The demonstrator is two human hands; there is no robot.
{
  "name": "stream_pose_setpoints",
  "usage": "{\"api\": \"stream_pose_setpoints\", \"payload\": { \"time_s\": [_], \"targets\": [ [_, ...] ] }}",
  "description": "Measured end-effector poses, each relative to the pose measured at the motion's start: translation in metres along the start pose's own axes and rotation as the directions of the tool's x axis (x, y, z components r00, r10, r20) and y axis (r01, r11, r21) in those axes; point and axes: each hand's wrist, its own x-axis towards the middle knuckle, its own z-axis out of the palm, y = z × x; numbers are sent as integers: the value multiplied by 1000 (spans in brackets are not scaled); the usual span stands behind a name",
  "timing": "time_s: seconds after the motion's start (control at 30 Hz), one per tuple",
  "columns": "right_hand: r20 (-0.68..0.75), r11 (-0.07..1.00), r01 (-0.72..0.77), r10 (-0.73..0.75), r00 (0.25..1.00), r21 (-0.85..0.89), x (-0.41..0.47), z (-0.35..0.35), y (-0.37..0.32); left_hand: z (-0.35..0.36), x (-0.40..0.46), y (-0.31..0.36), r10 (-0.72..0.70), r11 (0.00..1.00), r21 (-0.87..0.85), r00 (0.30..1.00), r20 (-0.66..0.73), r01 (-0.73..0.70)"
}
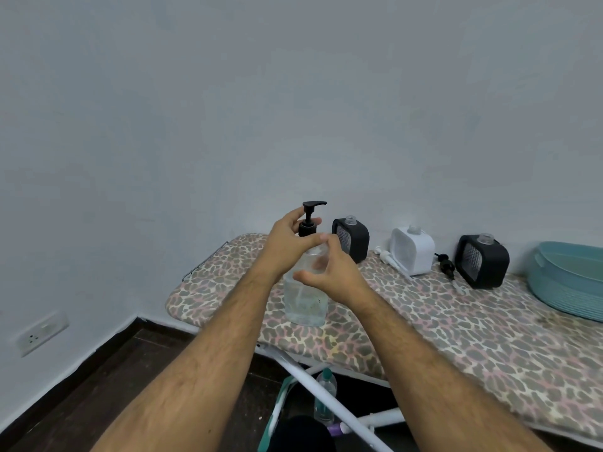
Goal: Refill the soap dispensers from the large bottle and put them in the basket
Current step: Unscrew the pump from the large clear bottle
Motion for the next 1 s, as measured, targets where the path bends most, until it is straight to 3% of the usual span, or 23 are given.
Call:
{"api": "stream_pose_setpoints", "payload": {
  "time_s": [0.33,0.6,1.0],
  "targets": [
    [11,1000,-7,7,1000,23,-2,-2,-4,-19,-6,-9,19,1000,-2,983,-180,-19],
    [6,1000,-6,6,1000,16,-2,0,-2,1,4,-3,5,1000,8,999,-38,-5],
    [8,1000,-9,9,1000,8,-2,0,-3,-10,-4,-5,86,996,27,988,-126,-83]
  ]
}}
